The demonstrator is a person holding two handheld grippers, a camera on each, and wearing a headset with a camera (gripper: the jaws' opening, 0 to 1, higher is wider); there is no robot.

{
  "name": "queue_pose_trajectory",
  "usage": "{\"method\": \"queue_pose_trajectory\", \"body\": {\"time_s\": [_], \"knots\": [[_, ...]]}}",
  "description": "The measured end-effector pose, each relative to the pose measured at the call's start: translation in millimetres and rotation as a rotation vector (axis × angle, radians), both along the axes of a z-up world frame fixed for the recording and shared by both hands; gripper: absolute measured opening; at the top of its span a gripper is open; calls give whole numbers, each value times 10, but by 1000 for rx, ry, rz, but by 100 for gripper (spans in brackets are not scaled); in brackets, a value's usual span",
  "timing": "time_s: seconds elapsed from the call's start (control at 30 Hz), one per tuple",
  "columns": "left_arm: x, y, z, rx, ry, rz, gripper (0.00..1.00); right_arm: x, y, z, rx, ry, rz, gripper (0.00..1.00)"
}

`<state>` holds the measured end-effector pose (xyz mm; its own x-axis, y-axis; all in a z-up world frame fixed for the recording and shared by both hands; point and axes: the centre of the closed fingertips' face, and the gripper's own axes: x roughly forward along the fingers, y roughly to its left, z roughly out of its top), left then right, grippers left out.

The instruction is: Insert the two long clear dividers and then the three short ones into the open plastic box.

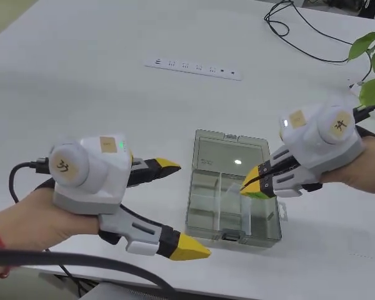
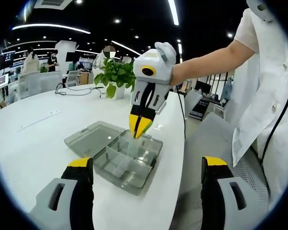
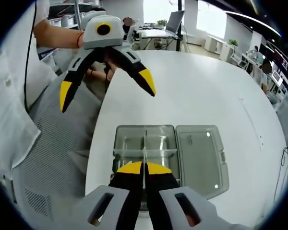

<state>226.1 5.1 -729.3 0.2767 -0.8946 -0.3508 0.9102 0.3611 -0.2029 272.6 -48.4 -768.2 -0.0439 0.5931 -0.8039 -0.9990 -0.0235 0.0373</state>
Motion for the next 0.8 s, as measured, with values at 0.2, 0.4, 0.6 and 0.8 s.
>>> {"method": "queue_pose_trajectory", "body": {"time_s": [0.2,0.4,0.6,0.8], "knots": [[-1,-1,-14,1,2,-2,96,67,12,-72,-3,1,3,2],[-1,12,-53,10,5,-1,96,25,51,-145,-23,2,5,2],[2,26,-91,21,9,1,98,-15,72,-234,-55,11,1,3],[19,32,-115,24,15,5,98,-22,73,-336,-89,3,10,3]]}}
